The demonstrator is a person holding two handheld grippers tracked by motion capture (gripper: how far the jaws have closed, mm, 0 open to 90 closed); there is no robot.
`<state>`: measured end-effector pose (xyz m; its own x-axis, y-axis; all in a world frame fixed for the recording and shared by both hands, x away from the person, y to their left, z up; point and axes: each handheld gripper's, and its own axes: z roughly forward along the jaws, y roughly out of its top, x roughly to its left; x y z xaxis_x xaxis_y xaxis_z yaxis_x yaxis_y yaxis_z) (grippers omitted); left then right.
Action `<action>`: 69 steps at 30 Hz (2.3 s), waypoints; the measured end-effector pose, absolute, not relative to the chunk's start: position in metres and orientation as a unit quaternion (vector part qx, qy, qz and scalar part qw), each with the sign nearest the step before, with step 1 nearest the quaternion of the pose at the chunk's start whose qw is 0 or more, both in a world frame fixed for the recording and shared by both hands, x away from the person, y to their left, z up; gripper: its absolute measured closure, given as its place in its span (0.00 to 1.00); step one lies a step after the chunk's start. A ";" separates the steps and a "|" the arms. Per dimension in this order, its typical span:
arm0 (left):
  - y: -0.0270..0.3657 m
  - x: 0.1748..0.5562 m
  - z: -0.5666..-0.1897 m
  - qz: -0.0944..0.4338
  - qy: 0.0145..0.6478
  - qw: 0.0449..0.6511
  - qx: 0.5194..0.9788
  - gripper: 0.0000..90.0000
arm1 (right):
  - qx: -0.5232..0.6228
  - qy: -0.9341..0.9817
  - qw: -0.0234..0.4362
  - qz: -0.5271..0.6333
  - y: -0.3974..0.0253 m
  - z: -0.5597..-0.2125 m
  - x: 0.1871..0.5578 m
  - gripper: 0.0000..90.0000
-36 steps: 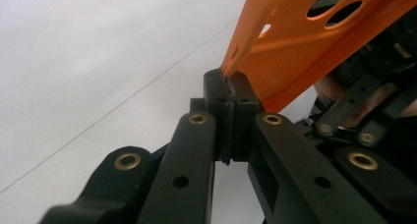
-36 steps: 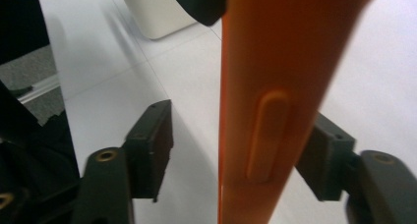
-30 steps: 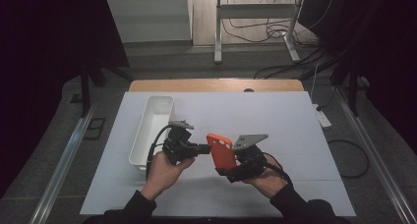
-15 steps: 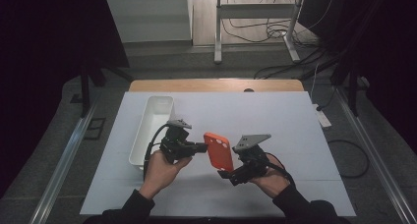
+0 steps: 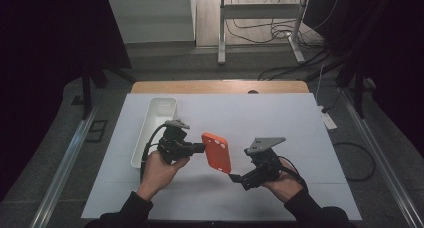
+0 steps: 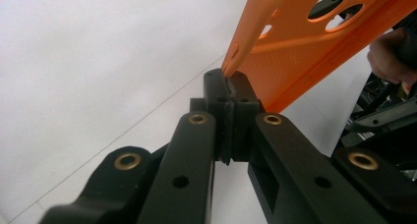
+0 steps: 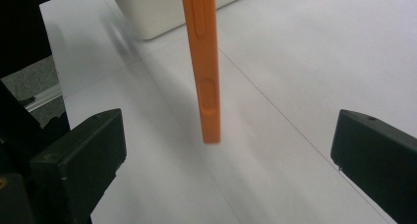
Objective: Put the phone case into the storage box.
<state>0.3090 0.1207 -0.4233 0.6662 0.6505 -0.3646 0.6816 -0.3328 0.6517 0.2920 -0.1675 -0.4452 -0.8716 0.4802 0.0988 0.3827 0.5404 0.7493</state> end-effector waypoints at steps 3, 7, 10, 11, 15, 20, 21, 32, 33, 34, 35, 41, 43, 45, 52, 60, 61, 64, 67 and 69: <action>0.125 0.310 -0.422 -0.015 0.409 0.409 0.816 0.99 | 0.249 0.876 0.061 0.408 -0.172 -0.444 0.291 0.00; 0.131 0.311 -0.421 -0.012 0.413 0.409 0.813 0.99 | 0.250 0.877 0.064 0.405 -0.178 -0.444 0.288 0.00; 0.133 0.311 -0.420 -0.012 0.415 0.408 0.813 0.99 | 0.251 0.878 0.066 0.402 -0.180 -0.443 0.286 0.00; 0.134 0.312 -0.420 -0.011 0.416 0.409 0.812 0.99 | 0.251 0.878 0.067 0.402 -0.182 -0.443 0.285 0.00; 0.138 0.312 -0.418 -0.008 0.418 0.406 0.813 0.99 | 0.252 0.876 0.073 0.405 -0.188 -0.441 0.281 0.00; 0.145 0.315 -0.418 -0.006 0.426 0.403 0.810 0.99 | 0.256 0.873 0.083 0.407 -0.196 -0.439 0.275 0.00; 0.146 0.316 -0.418 -0.006 0.427 0.402 0.810 0.99 | 0.259 0.872 0.084 0.407 -0.198 -0.439 0.274 0.00; 0.161 0.322 -0.411 -0.005 0.434 0.403 0.806 0.99 | 0.281 0.867 0.099 0.400 -0.220 -0.437 0.265 0.00; 0.162 0.323 -0.410 -0.004 0.435 0.403 0.806 0.99 | 0.283 0.867 0.100 0.399 -0.221 -0.436 0.264 0.00; 0.163 0.324 -0.408 -0.004 0.436 0.401 0.805 0.99 | 0.288 0.865 0.103 0.398 -0.226 -0.436 0.263 0.00; 0.164 0.324 -0.408 -0.003 0.437 0.401 0.806 0.99 | 0.288 0.865 0.103 0.398 -0.226 -0.436 0.263 0.00; 0.174 0.331 -0.399 -0.002 0.445 0.399 0.802 0.99 | 0.308 0.858 0.113 0.395 -0.244 -0.437 0.259 0.00; 0.175 0.331 -0.398 -0.001 0.446 0.398 0.801 0.99 | 0.318 0.855 0.117 0.394 -0.250 -0.438 0.258 0.00; 0.176 0.333 -0.397 -0.001 0.448 0.397 0.801 0.99 | 0.322 0.853 0.118 0.393 -0.252 -0.438 0.258 0.00; 0.181 0.339 -0.391 0.000 0.454 0.393 0.800 0.99 | 0.344 0.848 0.131 0.382 -0.267 -0.441 0.255 0.00; 0.187 0.344 -0.385 0.004 0.458 0.390 0.799 0.99 | 0.367 0.840 0.142 0.372 -0.280 -0.442 0.253 0.00; 0.188 0.345 -0.384 0.005 0.459 0.390 0.798 0.99 | 0.370 0.839 0.144 0.371 -0.282 -0.442 0.253 0.00; 0.191 0.346 -0.381 0.007 0.461 0.389 0.798 0.99 | 0.377 0.838 0.149 0.365 -0.287 -0.442 0.253 0.00; 0.193 0.349 -0.379 0.009 0.463 0.387 0.797 0.99 | 0.385 0.836 0.153 0.359 -0.293 -0.443 0.251 0.00; 0.195 0.351 -0.377 0.008 0.465 0.389 0.795 0.99 | 0.391 0.834 0.155 0.358 -0.297 -0.443 0.251 0.00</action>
